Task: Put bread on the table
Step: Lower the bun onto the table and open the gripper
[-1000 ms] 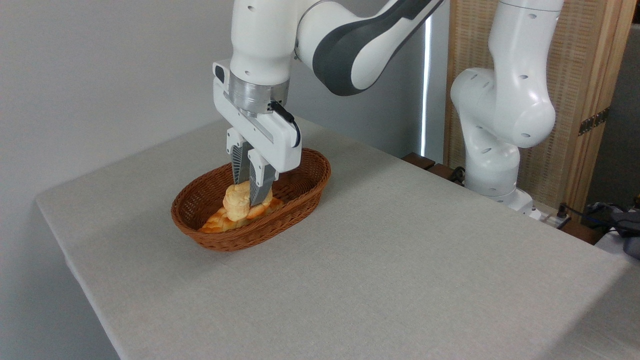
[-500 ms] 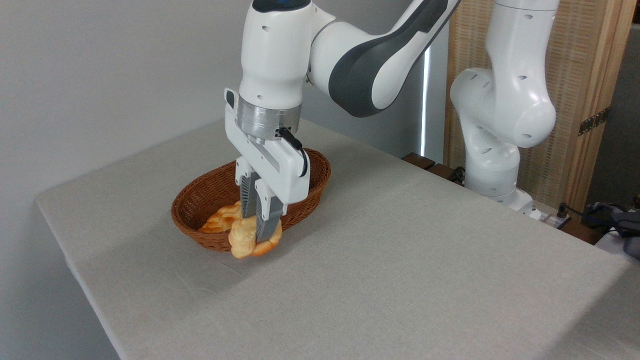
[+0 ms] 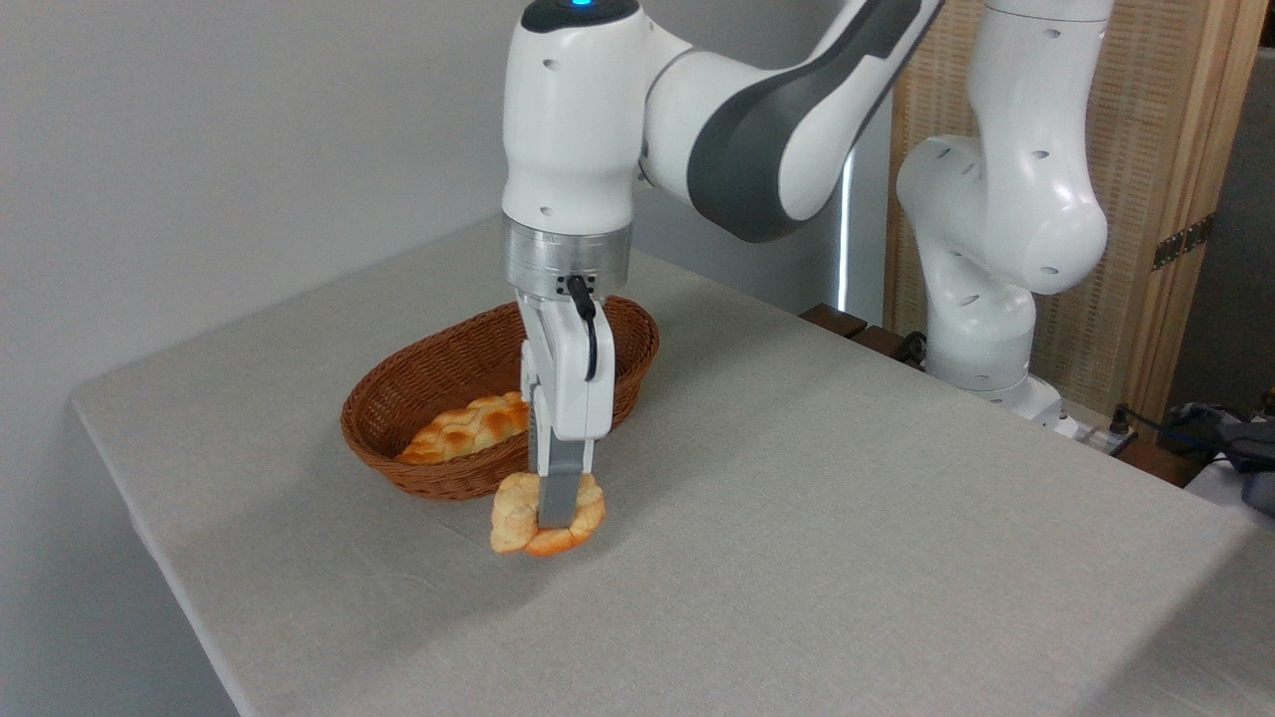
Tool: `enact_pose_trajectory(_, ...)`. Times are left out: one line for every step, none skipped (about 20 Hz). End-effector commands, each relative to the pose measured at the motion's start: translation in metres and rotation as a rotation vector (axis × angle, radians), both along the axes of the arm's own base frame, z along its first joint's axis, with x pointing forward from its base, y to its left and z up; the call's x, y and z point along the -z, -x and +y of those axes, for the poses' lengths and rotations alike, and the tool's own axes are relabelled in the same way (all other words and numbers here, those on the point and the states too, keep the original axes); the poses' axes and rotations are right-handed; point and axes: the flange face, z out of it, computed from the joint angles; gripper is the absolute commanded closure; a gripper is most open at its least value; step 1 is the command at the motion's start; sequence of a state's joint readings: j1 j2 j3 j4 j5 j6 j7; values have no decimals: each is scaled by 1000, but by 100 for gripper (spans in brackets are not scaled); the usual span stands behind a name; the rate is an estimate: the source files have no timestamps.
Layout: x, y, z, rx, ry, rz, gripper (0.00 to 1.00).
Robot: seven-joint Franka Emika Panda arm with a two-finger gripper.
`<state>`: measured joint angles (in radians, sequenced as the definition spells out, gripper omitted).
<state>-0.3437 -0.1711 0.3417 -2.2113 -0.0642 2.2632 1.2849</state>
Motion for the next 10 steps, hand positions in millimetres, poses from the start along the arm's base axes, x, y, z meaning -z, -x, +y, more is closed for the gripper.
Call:
enact_pose_trajectory(-2, -2, 18, 90, -34, -29, 25)
enact_pose_trajectory(-2, -2, 18, 94, -35, -30, 19)
enact_pose_trajectory(-3, -2, 19, 95, -37, -31, 14)
enact_pose_trajectory(-4, -2, 19, 102, -38, -32, 13)
enact_pose_trajectory(-3, -1, 19, 107, -39, -31, 11)
enact_pose_trajectory(-3, -1, 19, 108, -39, -31, 8)
enact_pose_trajectory(-3, -1, 19, 108, -39, -31, 4)
enact_pose_trajectory(-3, -1, 19, 109, -39, -29, 2)
enact_pose_trajectory(-3, -1, 19, 109, -38, -30, 1)
enact_pose_trajectory(-4, -1, 19, 110, -39, -31, 0)
